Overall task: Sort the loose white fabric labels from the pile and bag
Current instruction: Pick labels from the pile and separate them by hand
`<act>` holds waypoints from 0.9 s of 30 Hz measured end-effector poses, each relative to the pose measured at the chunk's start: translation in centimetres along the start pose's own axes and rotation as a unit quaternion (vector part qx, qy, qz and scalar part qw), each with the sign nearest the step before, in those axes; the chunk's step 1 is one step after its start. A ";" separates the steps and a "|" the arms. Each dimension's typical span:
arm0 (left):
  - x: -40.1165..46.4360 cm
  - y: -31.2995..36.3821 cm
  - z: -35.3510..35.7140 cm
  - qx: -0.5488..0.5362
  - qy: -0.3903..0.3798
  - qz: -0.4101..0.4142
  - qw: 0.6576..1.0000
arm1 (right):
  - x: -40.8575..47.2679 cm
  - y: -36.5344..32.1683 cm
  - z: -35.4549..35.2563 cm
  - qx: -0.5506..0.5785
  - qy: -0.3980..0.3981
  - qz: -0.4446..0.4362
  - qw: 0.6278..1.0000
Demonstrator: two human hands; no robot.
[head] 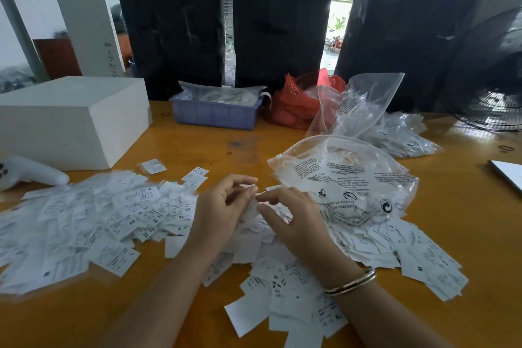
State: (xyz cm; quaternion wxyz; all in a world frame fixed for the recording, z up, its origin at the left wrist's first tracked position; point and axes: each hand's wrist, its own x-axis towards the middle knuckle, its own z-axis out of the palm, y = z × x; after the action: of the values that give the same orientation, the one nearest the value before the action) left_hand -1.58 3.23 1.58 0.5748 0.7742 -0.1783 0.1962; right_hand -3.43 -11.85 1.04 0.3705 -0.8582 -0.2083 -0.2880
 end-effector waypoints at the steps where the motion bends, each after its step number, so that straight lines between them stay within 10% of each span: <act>1: 0.0 0.0 0.0 0.000 0.006 -0.010 1.000 | 0.0 0.0 0.1 0.014 -0.015 0.010 1.000; 12: 0.0 -0.2 -0.3 0.021 -0.051 -0.045 0.997 | 0.4 0.6 -0.3 0.113 0.002 0.123 0.986; 20: 1.4 -1.4 -3.2 0.204 0.198 -0.029 0.958 | 6.0 6.1 -6.8 -0.083 0.189 0.156 0.966; 27: 1.5 -3.6 -4.9 0.398 0.190 -0.079 0.894 | 6.5 11.5 -7.8 -0.383 -0.214 0.296 0.849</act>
State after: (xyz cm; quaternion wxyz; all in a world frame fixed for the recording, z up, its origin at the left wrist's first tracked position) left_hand 1.01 8.86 0.72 0.2551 0.8976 0.0893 0.3483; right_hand 5.31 -24.14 3.67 0.0267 -0.9933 0.1077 -0.0308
